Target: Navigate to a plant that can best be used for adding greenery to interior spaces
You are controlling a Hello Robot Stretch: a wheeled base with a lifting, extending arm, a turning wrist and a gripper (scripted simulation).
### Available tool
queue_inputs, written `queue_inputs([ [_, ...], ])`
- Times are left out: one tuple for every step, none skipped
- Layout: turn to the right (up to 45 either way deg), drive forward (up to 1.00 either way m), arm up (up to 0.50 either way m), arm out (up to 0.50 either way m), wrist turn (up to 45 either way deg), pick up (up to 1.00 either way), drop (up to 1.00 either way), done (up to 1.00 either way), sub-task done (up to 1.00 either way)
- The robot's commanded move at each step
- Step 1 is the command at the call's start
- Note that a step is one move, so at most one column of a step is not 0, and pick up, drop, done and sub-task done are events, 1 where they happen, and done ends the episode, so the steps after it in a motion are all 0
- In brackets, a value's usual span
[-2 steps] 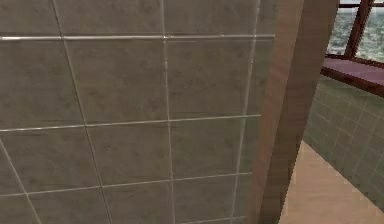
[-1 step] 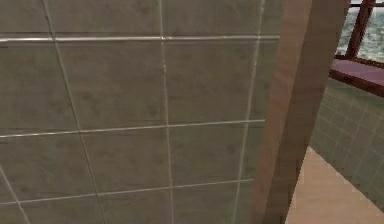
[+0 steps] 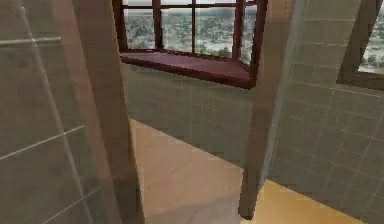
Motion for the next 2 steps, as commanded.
queue_inputs([
  [45.0, 0.00, 0.00, 0.00, 0.0, 0.00, 0.00, 0.00, 0.00],
  [45.0, 0.00, 0.00, 0.00, 0.0, 0.00, 0.00, 0.00, 0.00],
])
